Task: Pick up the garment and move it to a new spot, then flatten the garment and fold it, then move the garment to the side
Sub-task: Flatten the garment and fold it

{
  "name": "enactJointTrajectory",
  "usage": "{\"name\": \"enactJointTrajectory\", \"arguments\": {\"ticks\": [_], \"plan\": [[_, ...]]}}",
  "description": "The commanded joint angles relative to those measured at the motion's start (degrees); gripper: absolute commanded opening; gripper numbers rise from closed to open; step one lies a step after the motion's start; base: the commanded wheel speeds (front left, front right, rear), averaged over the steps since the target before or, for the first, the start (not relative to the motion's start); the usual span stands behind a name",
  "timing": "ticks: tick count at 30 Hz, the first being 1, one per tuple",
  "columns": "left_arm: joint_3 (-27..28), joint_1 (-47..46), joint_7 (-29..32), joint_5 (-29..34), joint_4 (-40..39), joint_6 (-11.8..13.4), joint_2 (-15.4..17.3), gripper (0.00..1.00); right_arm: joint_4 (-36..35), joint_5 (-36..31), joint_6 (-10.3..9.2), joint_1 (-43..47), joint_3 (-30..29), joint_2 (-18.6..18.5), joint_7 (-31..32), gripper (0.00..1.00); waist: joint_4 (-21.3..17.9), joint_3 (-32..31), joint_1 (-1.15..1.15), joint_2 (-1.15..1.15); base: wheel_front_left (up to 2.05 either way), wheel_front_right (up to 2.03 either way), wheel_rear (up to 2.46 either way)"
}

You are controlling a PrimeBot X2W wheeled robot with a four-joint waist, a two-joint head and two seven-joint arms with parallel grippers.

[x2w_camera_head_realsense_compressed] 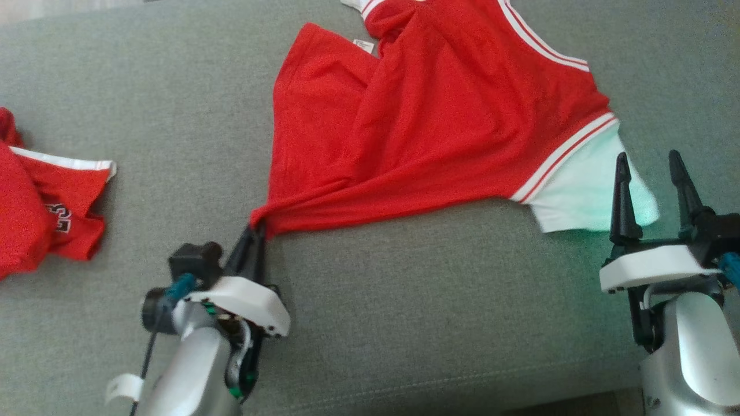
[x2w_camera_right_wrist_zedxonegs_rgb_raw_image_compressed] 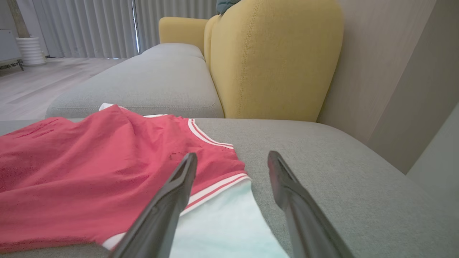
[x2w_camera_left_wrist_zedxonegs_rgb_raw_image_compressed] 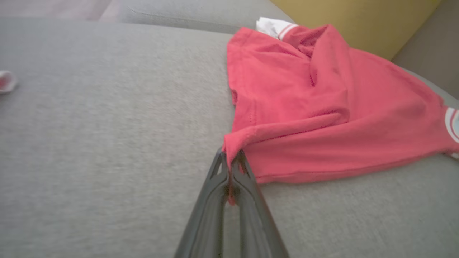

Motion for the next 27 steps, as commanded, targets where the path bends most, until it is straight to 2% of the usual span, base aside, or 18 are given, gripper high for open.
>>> {"name": "enactJointTrajectory", "arguments": {"ticks": [1,5,7,8,9,11,20,27], "plan": [[3.24,-0.64,-0.28,0.72,-1.65,0.26,0.96,0.0,-1.19,0.01,0.37,-0.85,0.94,-0.26,-1.02,1.0,0.51,-0.7,0.0,0.0,0.0,0.0,0.0],[6.52,-0.7,-0.28,2.01,-1.55,0.59,1.65,0.0,-0.22,0.36,0.37,-0.43,1.02,-0.26,-1.27,1.0,1.1,-1.64,0.0,0.0,0.0,0.0,0.0],[9.14,-0.72,-0.28,3.24,-0.92,0.93,2.2,0.1,0.41,1.53,0.37,-0.09,1.69,-0.26,-1.49,1.0,1.69,-2.64,0.0,0.0,0.0,0.0,0.0],[9.9,-0.6,-0.28,3.76,-1.0,1.14,2.36,0.18,0.53,1.89,0.37,0.03,2.12,-0.26,-1.55,1.0,1.83,-2.94,0.0,0.0,0.0,0.0,0.0],[10.64,-0.37,-0.28,4.17,-1.16,1.29,2.42,0.42,0.61,2.39,0.37,0.13,2.52,-0.26,-1.6,1.0,1.98,-3.24,0.0,0.0,0.0,0.0,0.0],[11.82,0.44,-0.28,5.24,-1.48,1.62,2.52,1.0,0.73,3.15,0.37,0.41,3.37,-0.26,-1.68,1.0,2.28,-3.89,0.0,0.0,0.0,0.0,0.0],[15.4,6.36,-0.28,10.42,-7.26,5.51,1.64,1.0,-0.28,6.93,0.37,2.45,8.23,-0.26,-1.77,1.0,4.5,-6.35,0.0,0.0,0.0,0.0,0.0],[15.72,9.16,-0.28,12.34,-9.1,5.94,1.04,1.0,1.1,8.98,0.37,3.48,9.98,-0.26,-1.78,1.0,6.48,-7.58,0.0,0.0,0.0,0.0,0.0]]}}
